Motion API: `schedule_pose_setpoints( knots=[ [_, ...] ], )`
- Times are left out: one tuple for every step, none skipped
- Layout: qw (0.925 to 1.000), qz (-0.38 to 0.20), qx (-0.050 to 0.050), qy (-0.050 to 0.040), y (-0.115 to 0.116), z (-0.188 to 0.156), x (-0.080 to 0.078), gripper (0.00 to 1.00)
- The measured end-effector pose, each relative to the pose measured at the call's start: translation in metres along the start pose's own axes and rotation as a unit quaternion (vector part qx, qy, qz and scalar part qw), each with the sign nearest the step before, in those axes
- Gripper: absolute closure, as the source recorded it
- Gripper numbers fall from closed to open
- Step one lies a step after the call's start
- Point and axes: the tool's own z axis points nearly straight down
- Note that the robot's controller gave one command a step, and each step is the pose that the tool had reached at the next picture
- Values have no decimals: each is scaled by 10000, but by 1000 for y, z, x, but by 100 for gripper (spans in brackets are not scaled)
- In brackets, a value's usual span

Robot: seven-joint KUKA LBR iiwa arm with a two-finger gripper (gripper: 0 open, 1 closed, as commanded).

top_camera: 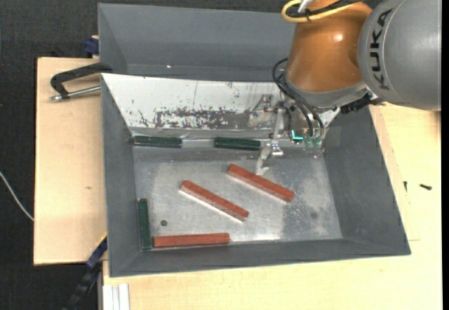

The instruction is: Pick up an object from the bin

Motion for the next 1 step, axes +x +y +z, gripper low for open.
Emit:
schedule_pose_setpoints(
  knots=[
    [10000, 3, -1, -44, 0, -5, -2, 0]
  ],
)
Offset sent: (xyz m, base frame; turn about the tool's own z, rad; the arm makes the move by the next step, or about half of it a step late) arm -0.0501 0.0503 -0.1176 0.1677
